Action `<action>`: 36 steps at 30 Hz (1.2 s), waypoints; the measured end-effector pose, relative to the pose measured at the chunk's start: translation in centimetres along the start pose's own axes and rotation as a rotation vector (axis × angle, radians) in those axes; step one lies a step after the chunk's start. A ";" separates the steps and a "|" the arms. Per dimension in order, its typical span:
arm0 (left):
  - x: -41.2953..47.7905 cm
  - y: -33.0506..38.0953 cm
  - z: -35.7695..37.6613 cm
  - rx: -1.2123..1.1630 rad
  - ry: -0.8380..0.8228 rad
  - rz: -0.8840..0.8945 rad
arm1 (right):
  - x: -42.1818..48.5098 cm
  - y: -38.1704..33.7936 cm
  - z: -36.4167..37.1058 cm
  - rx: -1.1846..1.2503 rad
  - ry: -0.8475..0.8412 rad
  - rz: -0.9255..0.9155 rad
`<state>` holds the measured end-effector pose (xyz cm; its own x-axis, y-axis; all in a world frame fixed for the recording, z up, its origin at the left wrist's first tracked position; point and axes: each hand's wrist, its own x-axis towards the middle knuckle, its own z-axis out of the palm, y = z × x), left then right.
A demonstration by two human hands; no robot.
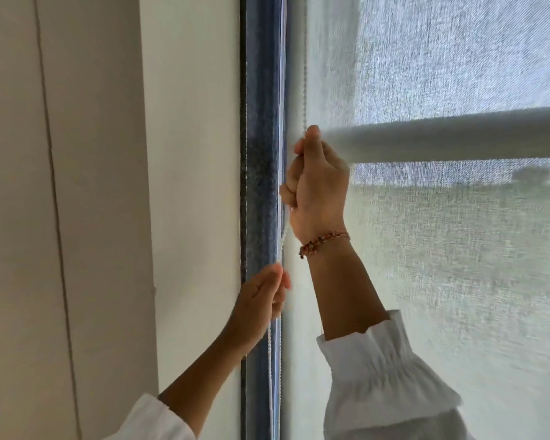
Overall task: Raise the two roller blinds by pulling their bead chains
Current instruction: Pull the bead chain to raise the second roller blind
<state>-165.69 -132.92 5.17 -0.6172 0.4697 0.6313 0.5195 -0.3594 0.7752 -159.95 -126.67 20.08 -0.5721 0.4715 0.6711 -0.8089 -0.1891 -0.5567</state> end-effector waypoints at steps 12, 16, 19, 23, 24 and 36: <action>9.1 17.1 -2.4 -0.366 -0.111 0.104 | -4.4 3.5 -0.7 -0.514 0.082 -0.354; 9.3 19.6 -0.8 -0.353 -0.087 0.127 | -6.6 5.8 -2.4 -0.645 0.097 -0.418; 9.4 19.6 0.1 -0.371 0.039 0.107 | -8.5 7.6 -3.5 -0.722 0.070 -0.465; 8.9 17.1 1.1 -0.223 0.205 0.069 | -11.0 10.1 -5.3 -0.820 0.033 -0.444; 8.5 16.3 1.4 -0.202 0.244 0.084 | -11.4 10.7 -5.8 -0.825 0.018 -0.427; 5.2 13.6 -0.2 -0.396 0.132 0.276 | -6.3 10.3 -6.1 -0.300 -0.166 0.088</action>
<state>-161.95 -135.57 19.02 -0.5712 0.2170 0.7916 0.4255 -0.7464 0.5117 -163.84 -126.29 7.17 -0.6723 0.3139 0.6704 -0.6934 0.0501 -0.7188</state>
